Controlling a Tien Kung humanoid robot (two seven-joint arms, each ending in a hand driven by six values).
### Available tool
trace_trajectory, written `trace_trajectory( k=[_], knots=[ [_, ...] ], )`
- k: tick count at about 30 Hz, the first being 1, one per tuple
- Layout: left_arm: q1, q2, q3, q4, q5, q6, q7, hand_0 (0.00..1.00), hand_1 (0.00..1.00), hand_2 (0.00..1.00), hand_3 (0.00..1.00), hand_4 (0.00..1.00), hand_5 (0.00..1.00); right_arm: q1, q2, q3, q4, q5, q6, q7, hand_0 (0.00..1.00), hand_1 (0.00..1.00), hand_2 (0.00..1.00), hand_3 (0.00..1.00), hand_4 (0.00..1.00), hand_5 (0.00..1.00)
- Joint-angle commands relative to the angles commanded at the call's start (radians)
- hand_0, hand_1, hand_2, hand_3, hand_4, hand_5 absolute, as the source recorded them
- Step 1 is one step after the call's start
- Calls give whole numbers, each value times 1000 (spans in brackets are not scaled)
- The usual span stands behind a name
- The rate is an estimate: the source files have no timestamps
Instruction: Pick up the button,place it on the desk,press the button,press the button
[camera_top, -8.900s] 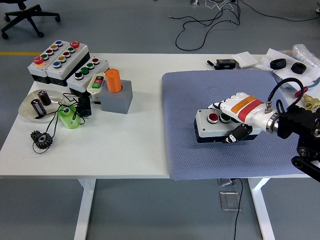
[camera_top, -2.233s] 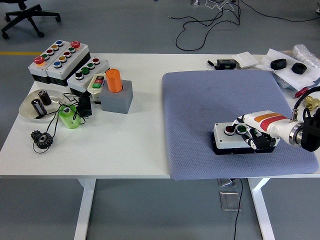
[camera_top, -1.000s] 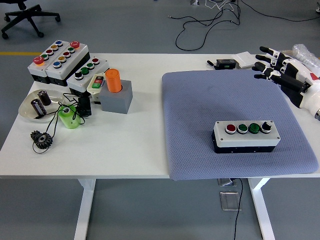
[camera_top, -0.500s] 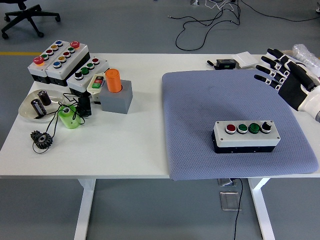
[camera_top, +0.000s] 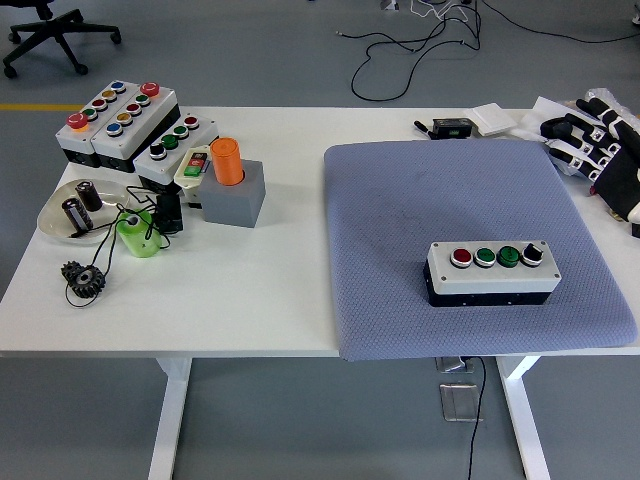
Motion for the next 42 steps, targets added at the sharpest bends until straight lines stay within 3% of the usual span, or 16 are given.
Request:
trace_trajectory(
  k=[11, 21, 27, 35, 42],
  knots=[
    [6, -1, -6, 0, 14, -1, 6, 599, 542, 503, 449, 264, 977, -43, 0, 70, -69, -2, 26, 4, 827, 829, 873, 833, 708, 523],
    [7, -1, 41, 0, -34, 0, -3, 599, 543, 504, 450, 264, 977, -65, 9, 104, -111, 6, 32, 6, 828, 829, 876, 836, 704, 528],
    [5, 0, 64, 0, -60, -1, -9, 599, 543, 505, 451, 264, 977, -71, 11, 114, -118, 10, 32, 6, 822, 827, 874, 837, 704, 535],
    [6, -2, 38, 0, -38, 0, -6, 599, 543, 506, 451, 263, 977, -71, 12, 102, -127, 14, 36, 4, 813, 819, 861, 834, 700, 549],
    [10, -3, 47, 0, -44, 0, -8, 598, 543, 506, 451, 263, 977, -80, 13, 102, -132, 31, 75, -3, 803, 799, 838, 832, 695, 564]
  ],
)
